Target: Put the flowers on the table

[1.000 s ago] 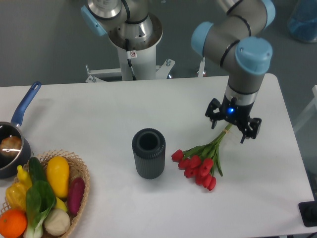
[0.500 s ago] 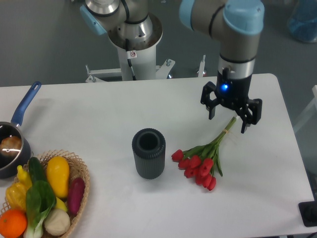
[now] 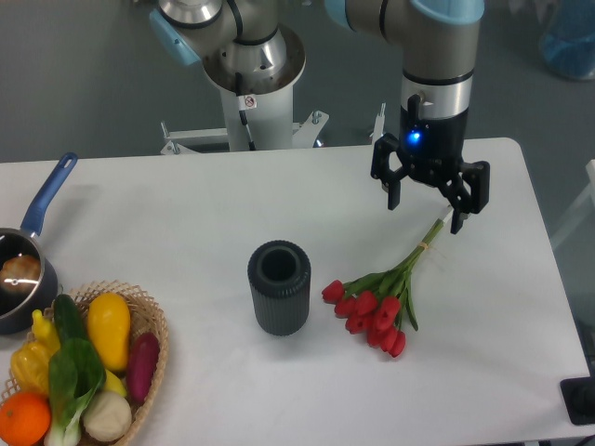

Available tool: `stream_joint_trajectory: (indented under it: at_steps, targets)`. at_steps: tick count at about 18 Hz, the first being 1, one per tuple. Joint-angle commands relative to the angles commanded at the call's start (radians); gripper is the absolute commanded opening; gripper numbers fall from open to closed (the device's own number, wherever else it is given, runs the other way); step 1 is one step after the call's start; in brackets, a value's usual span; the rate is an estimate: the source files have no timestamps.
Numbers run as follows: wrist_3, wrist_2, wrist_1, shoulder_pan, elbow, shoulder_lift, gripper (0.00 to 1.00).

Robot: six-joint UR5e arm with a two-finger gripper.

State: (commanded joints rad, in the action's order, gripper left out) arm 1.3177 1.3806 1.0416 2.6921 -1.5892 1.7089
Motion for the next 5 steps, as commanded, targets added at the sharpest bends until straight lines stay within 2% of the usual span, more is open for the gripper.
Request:
stream_joint_trajectory:
  at_steps: [5]
  targets:
    - [0.000, 0.000, -0.002, -0.005, 0.000, -0.006, 1.00]
